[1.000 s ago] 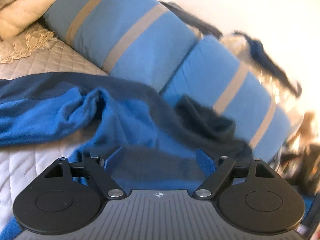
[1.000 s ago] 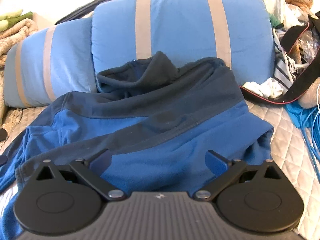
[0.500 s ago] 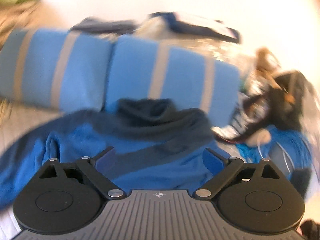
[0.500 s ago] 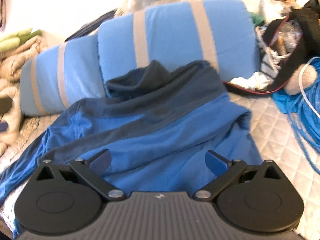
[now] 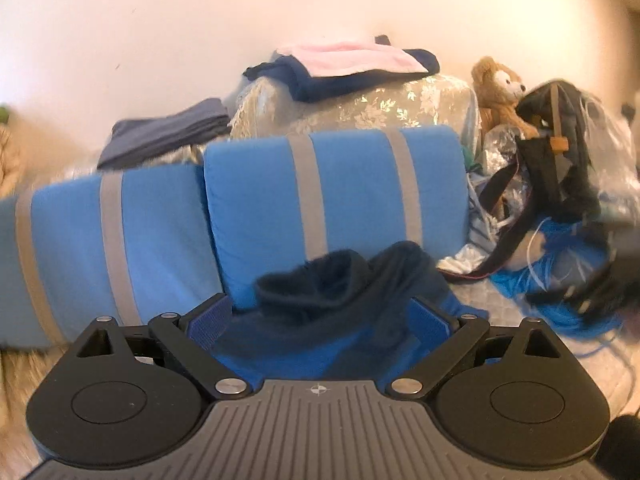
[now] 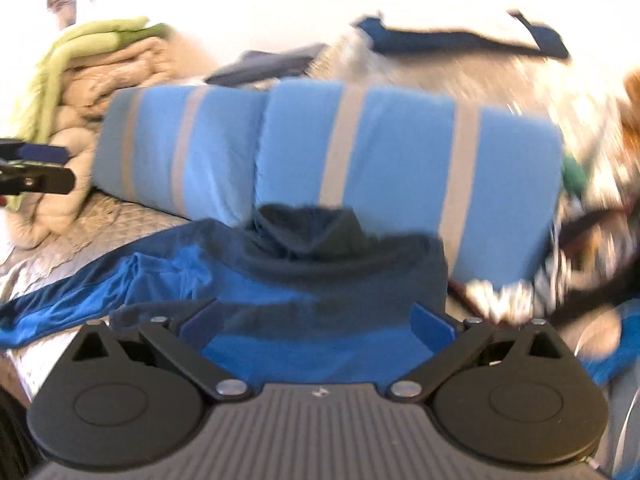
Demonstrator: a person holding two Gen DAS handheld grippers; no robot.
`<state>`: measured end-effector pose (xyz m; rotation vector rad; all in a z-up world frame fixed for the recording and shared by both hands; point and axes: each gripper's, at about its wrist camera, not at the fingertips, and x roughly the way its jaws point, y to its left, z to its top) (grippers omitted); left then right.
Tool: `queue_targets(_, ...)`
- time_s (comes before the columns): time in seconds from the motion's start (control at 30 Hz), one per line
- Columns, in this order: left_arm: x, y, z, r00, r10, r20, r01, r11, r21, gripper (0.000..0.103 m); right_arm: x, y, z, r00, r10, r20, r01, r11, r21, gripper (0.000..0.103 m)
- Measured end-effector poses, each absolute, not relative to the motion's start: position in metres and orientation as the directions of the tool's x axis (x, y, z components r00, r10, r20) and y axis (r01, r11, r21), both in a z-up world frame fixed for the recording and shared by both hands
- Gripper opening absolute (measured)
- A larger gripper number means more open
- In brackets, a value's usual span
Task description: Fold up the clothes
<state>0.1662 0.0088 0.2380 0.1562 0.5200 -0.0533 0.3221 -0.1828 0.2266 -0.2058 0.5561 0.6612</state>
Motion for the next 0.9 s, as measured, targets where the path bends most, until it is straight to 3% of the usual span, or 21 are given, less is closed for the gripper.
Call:
queue_targets(0.17,0.203,0.029,0.222,0.855,0.041,-0.517,0.087,0.971,0.221,0.096,0.372,-0.180,0.241,0.674,0.495,-0.548,-0.666,0.728,-0.162,0.103)
queue_targets(0.4,0.276,0.069,0.138,0.816,0.118,-0.565,0.070,0.951,0.300,0.094,0.446,-0.153,0.181,0.682,0.466,-0.564,-0.684,0.681,-0.263,0.101)
queue_targets(0.7,0.360,0.094,0.045,0.811,0.072,-0.581,0.123,0.950,0.288,0.093,0.529,-0.089,0.095,0.680,0.436,-0.589,-0.715,0.571,-0.403,0.094)
queue_targets(0.77,0.377,0.097,0.029,0.805,0.064,-0.589,0.142,0.944,0.297,0.089,0.543,-0.078,0.082,0.675,0.434,-0.597,-0.724,0.547,-0.421,0.092)
queue_targets(0.9,0.396,0.099,0.015,0.804,0.007,-0.594,0.193,0.942,0.273,0.087,0.567,-0.065,0.064,0.660,0.427,-0.618,-0.741,0.507,-0.441,0.083)
